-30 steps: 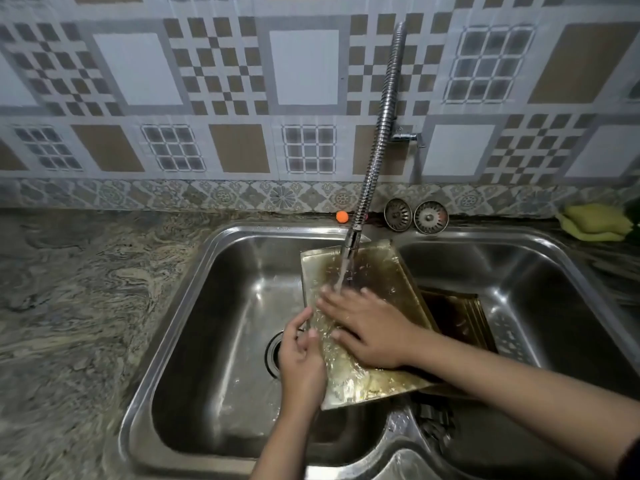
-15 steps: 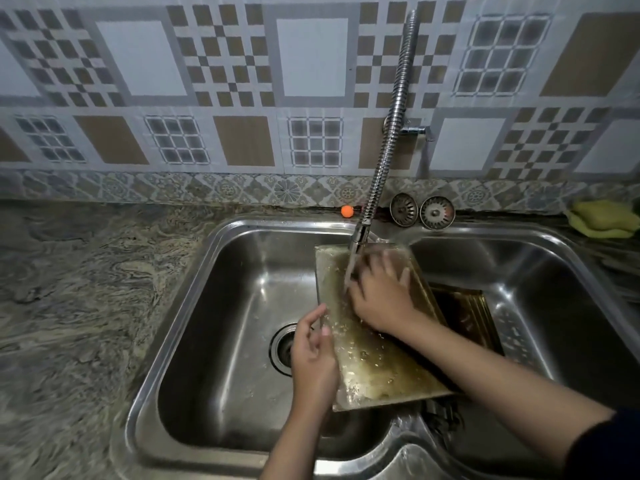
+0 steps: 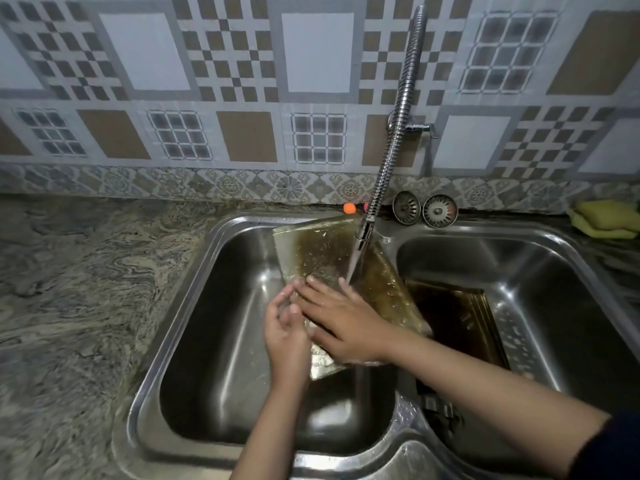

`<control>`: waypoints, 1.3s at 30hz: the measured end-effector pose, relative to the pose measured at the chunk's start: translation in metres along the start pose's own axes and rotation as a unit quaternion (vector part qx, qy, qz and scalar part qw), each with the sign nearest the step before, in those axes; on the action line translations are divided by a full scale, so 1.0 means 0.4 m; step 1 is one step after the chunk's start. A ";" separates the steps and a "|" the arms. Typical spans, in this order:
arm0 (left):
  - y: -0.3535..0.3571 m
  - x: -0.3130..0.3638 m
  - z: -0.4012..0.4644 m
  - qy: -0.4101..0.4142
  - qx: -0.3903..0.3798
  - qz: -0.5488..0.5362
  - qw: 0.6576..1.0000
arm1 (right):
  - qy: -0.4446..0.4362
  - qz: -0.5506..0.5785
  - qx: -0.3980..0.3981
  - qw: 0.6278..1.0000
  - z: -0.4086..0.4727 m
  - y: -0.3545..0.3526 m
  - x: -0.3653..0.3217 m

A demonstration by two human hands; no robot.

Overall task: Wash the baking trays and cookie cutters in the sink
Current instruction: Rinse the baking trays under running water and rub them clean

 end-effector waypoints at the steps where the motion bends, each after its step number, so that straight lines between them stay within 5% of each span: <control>1: -0.013 0.006 0.009 0.011 0.014 0.005 1.000 | -0.020 -0.009 -0.019 1.000 -0.016 -0.009 0.016; 3: -0.029 -0.001 0.012 0.022 0.028 0.026 0.999 | 0.009 -0.050 -0.035 0.998 -0.024 -0.027 0.068; 7: 0.006 -0.042 -0.022 0.001 -0.005 0.040 0.999 | 0.204 -0.056 0.032 0.977 0.022 -0.042 0.089; 10: 0.016 -0.043 -0.025 -0.007 -0.004 0.024 1.000 | 0.120 -0.042 0.046 0.991 0.035 -0.004 0.027; 13: -0.034 -0.022 0.000 -0.006 0.024 0.029 0.999 | 0.002 0.001 -0.038 0.999 -0.021 -0.003 0.018; 16: -0.095 -0.011 0.021 0.008 0.030 0.072 0.997 | 0.038 -0.001 -0.048 0.998 -0.076 -0.052 0.076; 19: -0.129 -0.010 0.036 0.006 0.023 0.084 0.996 | 0.098 -0.040 0.043 0.993 -0.123 -0.081 0.110; 21: -0.142 -0.009 0.043 -0.001 0.022 0.083 0.996 | 0.150 0.047 0.082 0.984 -0.151 -0.076 0.116; 27: -0.144 -0.032 0.044 -0.069 0.003 0.068 0.995 | 0.256 0.428 0.177 0.849 -0.177 -0.039 0.094; 35: -0.106 -0.058 0.038 -0.204 -0.008 0.050 0.978 | 0.373 0.497 0.277 0.733 -0.154 -0.085 0.099; 39: -0.101 -0.040 0.034 -0.217 -0.013 0.107 0.970 | 0.385 0.492 0.265 0.734 -0.141 -0.122 0.092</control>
Point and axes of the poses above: each hand's wrist, its own z-axis towards the middle knuckle, its own y-axis out of the palm, x = y × z, the point moved 2 cm from there along z, towards the middle knuckle, and after that the axes turned 7 degrees about -y, right-handed, at the moved point
